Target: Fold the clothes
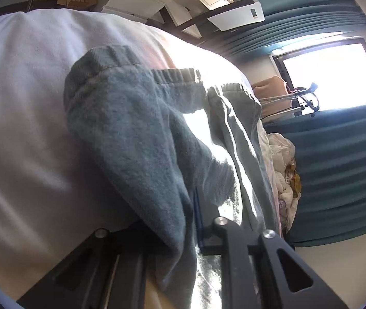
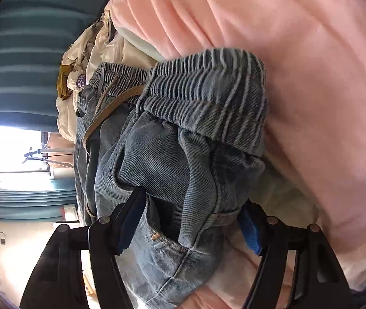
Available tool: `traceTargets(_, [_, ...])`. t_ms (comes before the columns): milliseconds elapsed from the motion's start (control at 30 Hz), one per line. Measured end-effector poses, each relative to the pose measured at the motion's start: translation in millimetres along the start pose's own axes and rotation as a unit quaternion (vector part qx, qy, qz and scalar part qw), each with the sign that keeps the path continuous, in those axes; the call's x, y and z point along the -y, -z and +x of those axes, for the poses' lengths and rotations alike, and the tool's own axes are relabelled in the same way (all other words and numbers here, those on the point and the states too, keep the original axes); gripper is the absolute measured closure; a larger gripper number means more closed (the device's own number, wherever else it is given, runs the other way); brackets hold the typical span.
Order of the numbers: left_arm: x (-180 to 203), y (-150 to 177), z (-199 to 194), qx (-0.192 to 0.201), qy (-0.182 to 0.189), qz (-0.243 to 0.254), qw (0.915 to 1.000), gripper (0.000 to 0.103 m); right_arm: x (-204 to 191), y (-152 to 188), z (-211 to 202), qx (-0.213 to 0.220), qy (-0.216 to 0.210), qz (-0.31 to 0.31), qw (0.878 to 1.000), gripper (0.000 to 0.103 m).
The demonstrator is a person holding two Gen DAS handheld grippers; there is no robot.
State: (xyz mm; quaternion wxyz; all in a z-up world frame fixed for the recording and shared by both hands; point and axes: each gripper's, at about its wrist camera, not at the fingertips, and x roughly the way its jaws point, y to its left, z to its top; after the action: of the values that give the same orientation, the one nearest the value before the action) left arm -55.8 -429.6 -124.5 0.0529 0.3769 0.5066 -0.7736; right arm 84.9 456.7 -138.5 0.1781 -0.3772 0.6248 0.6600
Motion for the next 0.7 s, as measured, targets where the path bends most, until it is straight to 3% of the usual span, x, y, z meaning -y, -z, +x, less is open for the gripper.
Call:
traceTargets(67, [4, 1, -6, 0.007, -0.016, 0.021, 0.9996, 0.098, -6, 1, -3, 0.003, -0.010, -0.015, 1.000, 0.065])
traceTargets(100, [7, 2, -11, 0.014, -0.015, 0.034, 0.9992, 0.099, -10, 2, -8, 0.011, -0.018, -0.026, 0.999, 0.079])
traceTargets(200, [23, 5, -29, 0.034, 0.010, 0.054, 0.9979, 0.099, -25, 5, -30, 0.047, -0.050, -0.062, 0.996, 0.092])
traceTargets(300, [39, 3, -47, 0.044, 0.033, 0.055, 0.9970, 0.100, -37, 6, -48, 0.070, -0.088, -0.075, 0.991, 0.095])
traceTargets(433, [53, 5, -61, 0.059, 0.011, 0.099, 0.9933, 0.100, -55, 10, -65, 0.095, -0.083, -0.126, 0.984, 0.096])
traceTargets(600, [43, -6, -53, 0.046, 0.022, 0.062, 0.9968, 0.100, -67, -2, -61, 0.078, -0.080, -0.119, 0.987, 0.096])
traceTargets(700, [60, -17, -48, 0.056, 0.028, 0.061, 0.9962, 0.100, -92, -13, -61, 0.074, -0.084, -0.122, 0.986, 0.096])
